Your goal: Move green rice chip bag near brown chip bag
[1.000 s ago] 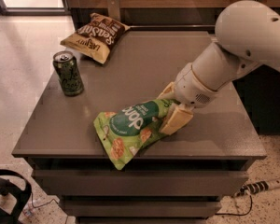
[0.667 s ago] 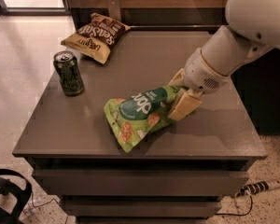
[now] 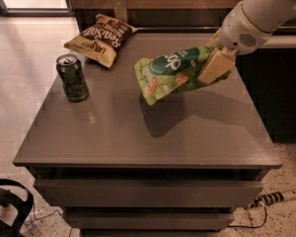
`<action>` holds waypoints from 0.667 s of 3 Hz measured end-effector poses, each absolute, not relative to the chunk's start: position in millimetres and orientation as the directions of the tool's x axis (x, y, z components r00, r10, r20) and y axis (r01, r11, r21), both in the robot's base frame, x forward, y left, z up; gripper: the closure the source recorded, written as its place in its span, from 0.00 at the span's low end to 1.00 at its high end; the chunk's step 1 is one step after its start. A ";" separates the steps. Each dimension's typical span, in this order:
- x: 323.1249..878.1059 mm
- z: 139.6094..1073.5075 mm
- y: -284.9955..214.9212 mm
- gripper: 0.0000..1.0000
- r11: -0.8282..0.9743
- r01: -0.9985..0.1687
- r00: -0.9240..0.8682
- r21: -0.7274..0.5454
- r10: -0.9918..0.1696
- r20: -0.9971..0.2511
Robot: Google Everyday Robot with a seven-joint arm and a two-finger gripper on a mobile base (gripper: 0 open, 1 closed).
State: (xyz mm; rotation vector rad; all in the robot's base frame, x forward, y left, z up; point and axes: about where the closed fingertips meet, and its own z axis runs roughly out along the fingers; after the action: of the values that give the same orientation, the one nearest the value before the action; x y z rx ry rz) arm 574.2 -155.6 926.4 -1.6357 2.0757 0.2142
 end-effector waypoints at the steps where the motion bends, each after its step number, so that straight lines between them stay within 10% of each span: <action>1: 615.8 952.0 -181.5 1.00 0.406 -0.884 -0.270 -0.232 -0.848 -0.455; 2: 653.7 967.4 -200.8 1.00 0.518 -0.802 -0.368 -0.298 -0.821 -0.437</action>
Offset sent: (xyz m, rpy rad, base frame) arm 0.1236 -0.0756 0.0668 -0.1254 -0.1905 -0.4880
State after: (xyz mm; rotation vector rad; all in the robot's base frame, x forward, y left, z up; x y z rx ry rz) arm 653.7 -200.8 967.4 -1.3193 2.2234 -0.0468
